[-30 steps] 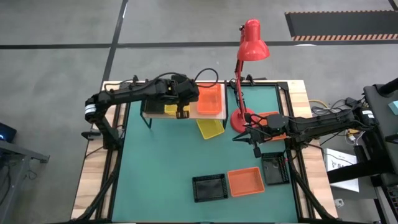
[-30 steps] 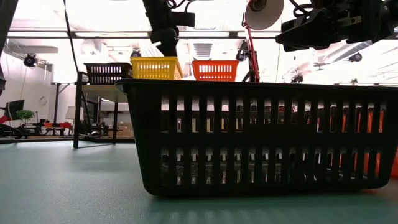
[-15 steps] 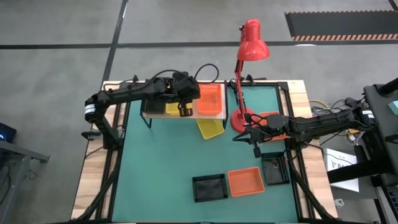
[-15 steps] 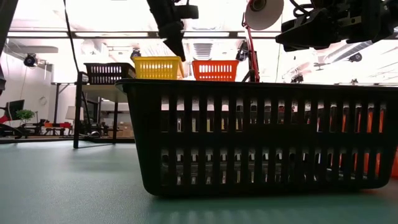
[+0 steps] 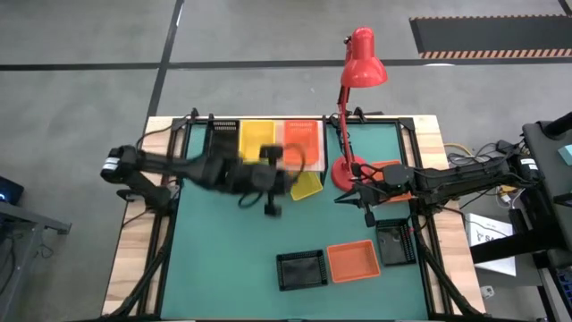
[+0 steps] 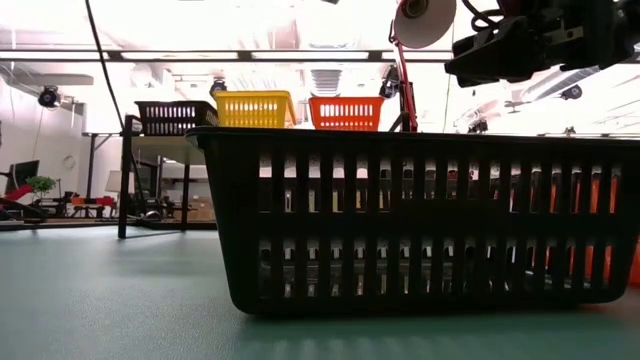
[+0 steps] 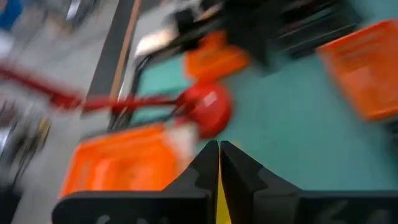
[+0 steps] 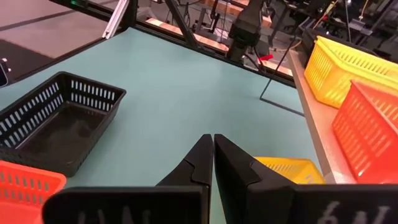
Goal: Stack baskets on shelf by color
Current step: Stack the bottom orange bin on top of the orange bin on the shelf, then stack the bottom black bin on top of the black bin on the shelf
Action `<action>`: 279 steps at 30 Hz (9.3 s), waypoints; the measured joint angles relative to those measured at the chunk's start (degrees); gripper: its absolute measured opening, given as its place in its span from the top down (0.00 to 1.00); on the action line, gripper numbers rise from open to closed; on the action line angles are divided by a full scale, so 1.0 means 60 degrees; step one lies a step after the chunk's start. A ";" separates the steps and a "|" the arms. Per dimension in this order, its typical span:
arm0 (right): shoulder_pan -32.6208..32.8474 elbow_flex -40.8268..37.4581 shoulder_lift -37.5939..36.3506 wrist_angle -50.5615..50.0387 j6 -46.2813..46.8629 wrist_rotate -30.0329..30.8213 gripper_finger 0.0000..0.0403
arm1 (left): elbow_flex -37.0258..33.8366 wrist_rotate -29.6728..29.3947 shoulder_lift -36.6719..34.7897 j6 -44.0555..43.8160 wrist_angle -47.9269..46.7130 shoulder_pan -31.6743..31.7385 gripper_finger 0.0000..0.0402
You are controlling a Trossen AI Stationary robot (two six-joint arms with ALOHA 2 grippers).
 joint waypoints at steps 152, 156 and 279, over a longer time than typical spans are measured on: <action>0.5229 1.1530 0.7668 -1.2507 0.7747 0.5020 0.98 | -0.9575 -0.1736 -0.6667 0.4050 1.1417 -0.1822 1.00; 0.4921 1.1902 0.7668 -1.1806 0.6899 0.5338 0.98 | -0.9872 -0.1832 -0.7128 0.4050 1.1359 -0.1822 1.00; 0.3422 0.2634 0.1861 -0.3214 0.0183 0.3416 0.98 | -0.7894 -0.0218 -0.0695 -0.2612 1.4387 -0.2155 1.00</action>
